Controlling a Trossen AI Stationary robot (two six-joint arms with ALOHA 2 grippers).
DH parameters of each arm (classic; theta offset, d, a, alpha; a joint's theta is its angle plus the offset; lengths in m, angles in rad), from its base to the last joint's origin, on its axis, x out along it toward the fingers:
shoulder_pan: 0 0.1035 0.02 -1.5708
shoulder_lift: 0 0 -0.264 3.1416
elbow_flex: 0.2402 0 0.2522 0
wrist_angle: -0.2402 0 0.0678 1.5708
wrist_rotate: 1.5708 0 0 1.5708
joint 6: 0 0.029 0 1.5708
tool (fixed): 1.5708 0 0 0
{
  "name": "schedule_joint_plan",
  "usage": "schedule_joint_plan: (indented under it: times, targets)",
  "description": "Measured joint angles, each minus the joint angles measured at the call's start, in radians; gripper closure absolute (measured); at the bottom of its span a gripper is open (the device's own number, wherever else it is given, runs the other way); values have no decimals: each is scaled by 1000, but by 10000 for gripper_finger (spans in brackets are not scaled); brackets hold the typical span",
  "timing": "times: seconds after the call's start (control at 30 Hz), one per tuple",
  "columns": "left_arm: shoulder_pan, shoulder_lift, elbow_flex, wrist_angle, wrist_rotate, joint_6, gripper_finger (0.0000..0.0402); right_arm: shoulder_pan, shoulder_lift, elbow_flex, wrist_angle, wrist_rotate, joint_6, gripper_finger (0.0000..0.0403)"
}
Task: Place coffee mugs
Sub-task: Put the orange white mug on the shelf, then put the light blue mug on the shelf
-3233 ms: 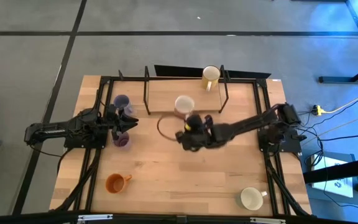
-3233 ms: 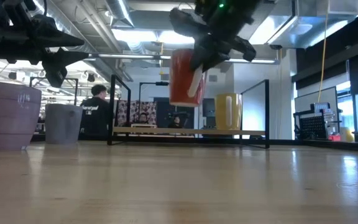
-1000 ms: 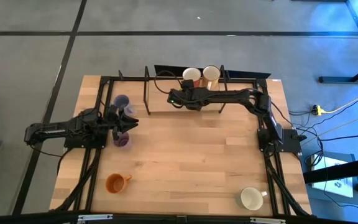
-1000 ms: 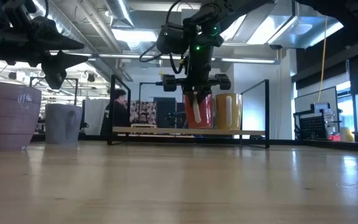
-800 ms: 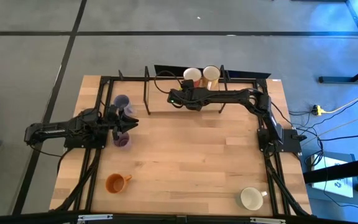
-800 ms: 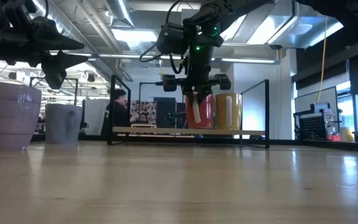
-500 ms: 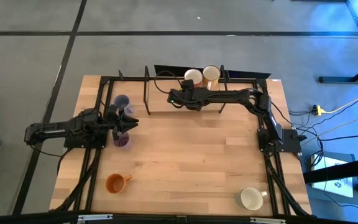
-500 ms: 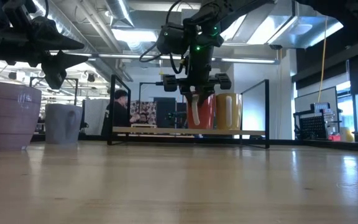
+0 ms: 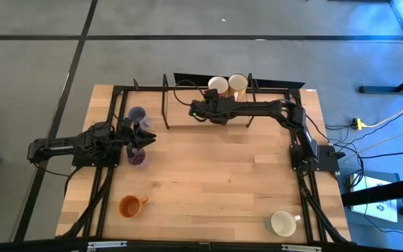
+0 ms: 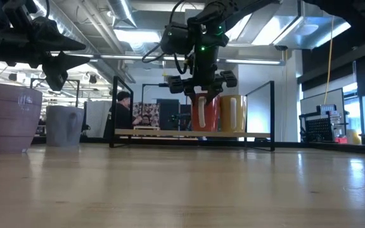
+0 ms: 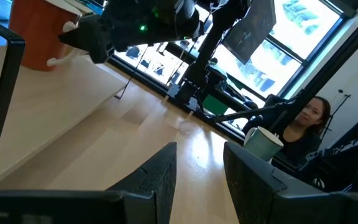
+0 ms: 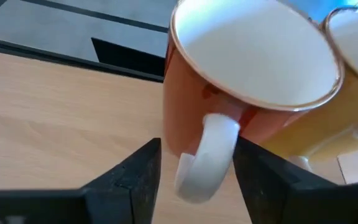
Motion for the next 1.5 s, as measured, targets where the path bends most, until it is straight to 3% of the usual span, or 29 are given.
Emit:
schedule_joint_plan:
  times: [0.4,0.53,0.77,0.9,1.0,1.5]
  targets:
    - [0,0,0,0,0,0,276,47,-69,175,-154,-16,-152,216]
    - [0,0,0,0,0,0,276,132,-98,294,-206,-149,-250,217]
    - [0,0,0,0,0,0,276,374,-105,412,-203,-504,-359,217]
    - [0,0,0,0,0,0,276,500,-105,400,-222,-697,-238,217]
    - [0,0,0,0,1,0,276,591,-105,392,-272,-756,-94,217]
    - [0,0,0,0,61,-1,276,990,-103,386,-661,-755,770,217]
